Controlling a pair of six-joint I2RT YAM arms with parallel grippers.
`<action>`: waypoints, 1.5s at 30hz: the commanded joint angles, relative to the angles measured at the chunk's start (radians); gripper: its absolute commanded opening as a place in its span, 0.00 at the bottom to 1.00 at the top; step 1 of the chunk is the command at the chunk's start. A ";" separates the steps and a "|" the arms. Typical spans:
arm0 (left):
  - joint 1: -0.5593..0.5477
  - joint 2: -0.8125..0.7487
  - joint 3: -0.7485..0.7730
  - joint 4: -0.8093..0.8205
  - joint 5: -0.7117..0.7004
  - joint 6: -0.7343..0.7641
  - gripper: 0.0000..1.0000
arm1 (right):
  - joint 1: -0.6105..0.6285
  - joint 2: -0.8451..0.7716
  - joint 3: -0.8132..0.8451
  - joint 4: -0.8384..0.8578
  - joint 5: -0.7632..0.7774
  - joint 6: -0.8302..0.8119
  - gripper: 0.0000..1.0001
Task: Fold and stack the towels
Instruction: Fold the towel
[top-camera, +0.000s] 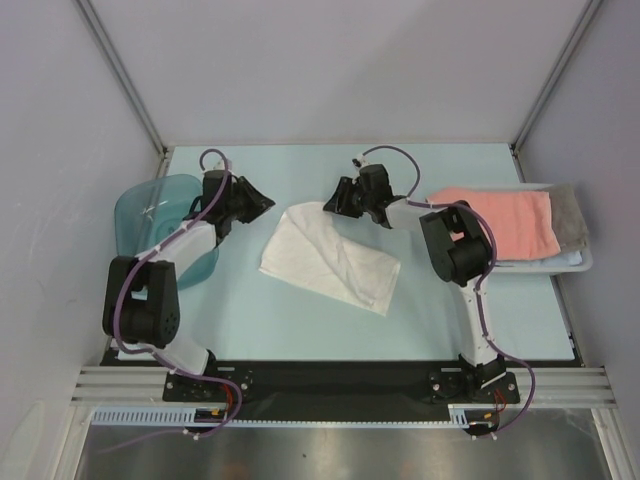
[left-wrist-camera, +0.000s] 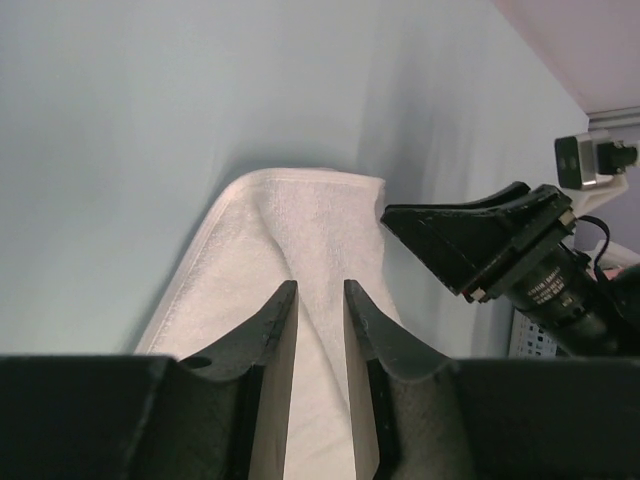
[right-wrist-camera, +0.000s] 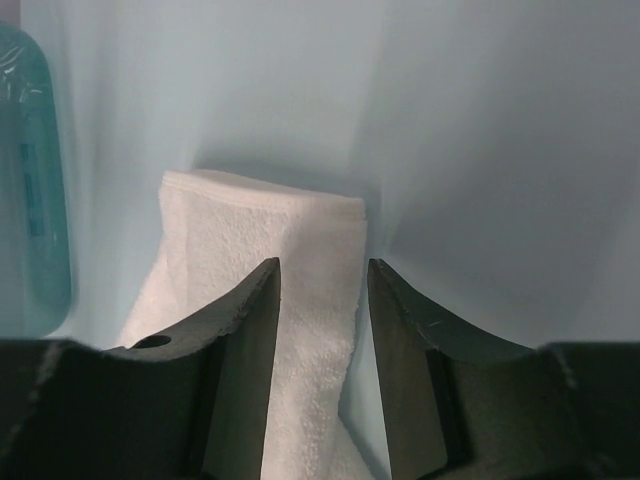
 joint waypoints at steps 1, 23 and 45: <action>-0.001 -0.095 -0.034 0.012 0.014 0.034 0.31 | -0.007 0.037 0.056 0.092 -0.049 0.039 0.46; 0.001 -0.356 -0.095 -0.091 0.028 0.087 0.32 | 0.025 -0.095 0.009 0.158 -0.071 0.059 0.04; 0.027 -0.319 -0.095 -0.146 -0.094 0.100 0.41 | 0.318 -0.150 -0.101 0.082 -0.064 -0.012 0.29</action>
